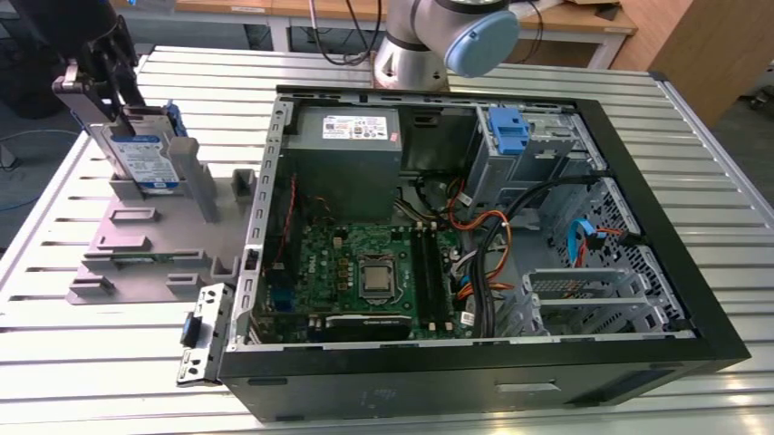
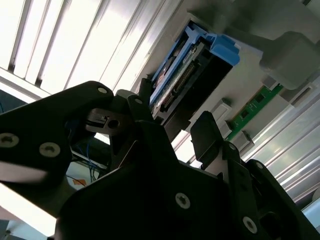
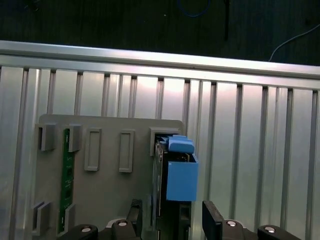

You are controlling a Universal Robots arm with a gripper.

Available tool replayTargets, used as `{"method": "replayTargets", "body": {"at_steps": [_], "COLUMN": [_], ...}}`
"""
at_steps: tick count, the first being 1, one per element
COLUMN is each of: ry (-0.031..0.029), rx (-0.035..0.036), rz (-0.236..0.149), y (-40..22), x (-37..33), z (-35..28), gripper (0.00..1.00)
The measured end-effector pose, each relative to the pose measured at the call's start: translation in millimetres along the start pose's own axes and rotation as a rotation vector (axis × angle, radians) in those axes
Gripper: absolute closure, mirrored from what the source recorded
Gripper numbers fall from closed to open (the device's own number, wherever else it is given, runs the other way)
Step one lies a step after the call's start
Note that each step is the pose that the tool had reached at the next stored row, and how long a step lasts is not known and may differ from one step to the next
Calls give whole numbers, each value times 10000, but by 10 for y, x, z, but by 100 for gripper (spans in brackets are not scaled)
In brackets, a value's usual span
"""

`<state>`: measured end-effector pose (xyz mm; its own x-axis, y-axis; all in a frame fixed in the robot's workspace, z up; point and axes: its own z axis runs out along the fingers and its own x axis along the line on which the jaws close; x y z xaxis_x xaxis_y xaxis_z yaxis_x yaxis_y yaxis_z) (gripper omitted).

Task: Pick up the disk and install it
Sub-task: 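Pick up the disk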

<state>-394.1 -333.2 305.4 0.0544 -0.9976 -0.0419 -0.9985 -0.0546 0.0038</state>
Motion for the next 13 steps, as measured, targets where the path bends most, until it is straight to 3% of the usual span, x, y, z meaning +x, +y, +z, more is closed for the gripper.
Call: {"method": "replayTargets", "body": {"at_steps": [10, 13], "ry": [-1, -1], "rx": [2, 2], "rz": [0, 0], "y": [0, 0], "x": [0, 0], "z": [-3, -3], "gripper": [43, 55]}}
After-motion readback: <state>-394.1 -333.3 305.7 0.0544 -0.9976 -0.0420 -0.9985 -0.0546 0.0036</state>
